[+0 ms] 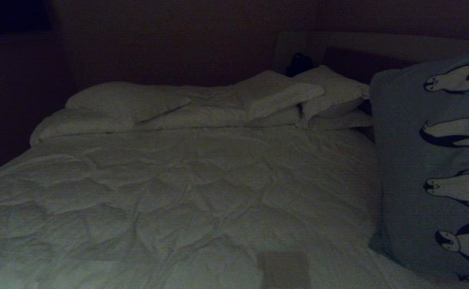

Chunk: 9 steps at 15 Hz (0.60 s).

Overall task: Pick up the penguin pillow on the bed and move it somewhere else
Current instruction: Place the pillow at the bedside

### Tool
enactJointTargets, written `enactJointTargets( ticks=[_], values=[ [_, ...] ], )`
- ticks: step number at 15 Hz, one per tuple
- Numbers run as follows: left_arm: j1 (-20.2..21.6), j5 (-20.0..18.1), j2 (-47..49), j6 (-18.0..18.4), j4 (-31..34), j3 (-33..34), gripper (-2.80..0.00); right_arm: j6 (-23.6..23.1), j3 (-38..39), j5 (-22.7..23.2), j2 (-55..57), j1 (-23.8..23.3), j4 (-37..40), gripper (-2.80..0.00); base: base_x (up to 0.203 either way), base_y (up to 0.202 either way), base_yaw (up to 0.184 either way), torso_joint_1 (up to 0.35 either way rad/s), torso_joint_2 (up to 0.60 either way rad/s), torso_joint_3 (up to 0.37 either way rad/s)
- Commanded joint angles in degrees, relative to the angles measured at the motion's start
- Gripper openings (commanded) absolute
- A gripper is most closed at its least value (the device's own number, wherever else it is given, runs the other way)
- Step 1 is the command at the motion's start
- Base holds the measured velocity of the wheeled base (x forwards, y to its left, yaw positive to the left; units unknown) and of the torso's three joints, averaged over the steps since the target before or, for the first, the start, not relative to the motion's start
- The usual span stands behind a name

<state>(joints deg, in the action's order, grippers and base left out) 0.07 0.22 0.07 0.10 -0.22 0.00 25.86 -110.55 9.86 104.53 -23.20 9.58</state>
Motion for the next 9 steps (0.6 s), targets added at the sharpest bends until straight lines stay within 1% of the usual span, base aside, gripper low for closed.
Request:
enactJointTargets(
  ticks=[1, 5, 9],
  values=[
    [0.01, 0.04, 0.01, -0.01, -0.04, 0.0, -2.8, 0.07, -0.1, 0.07, -1.51, 0.95, -1.47, -2.8, 0.0, 0.0, 0.0, 0.0, 0.0, 0.0],
    [0.01, 0.04, 0.01, -0.01, -0.04, 0.0, -2.8, 0.27, -0.07, 0.59, -3.69, 1.5, -1.78, -2.8, 0.0, 0.0, 0.0, 0.0, 0.0, 0.0],
    [0.01, 0.04, 0.01, -0.01, -0.03, 0.0, -2.8, 0.33, 0.11, 0.24, -4.89, 4.74, -1.67, -2.8, 0.0, 0.0, 0.0, 0.0, 0.0, 0.0]
  ],
)
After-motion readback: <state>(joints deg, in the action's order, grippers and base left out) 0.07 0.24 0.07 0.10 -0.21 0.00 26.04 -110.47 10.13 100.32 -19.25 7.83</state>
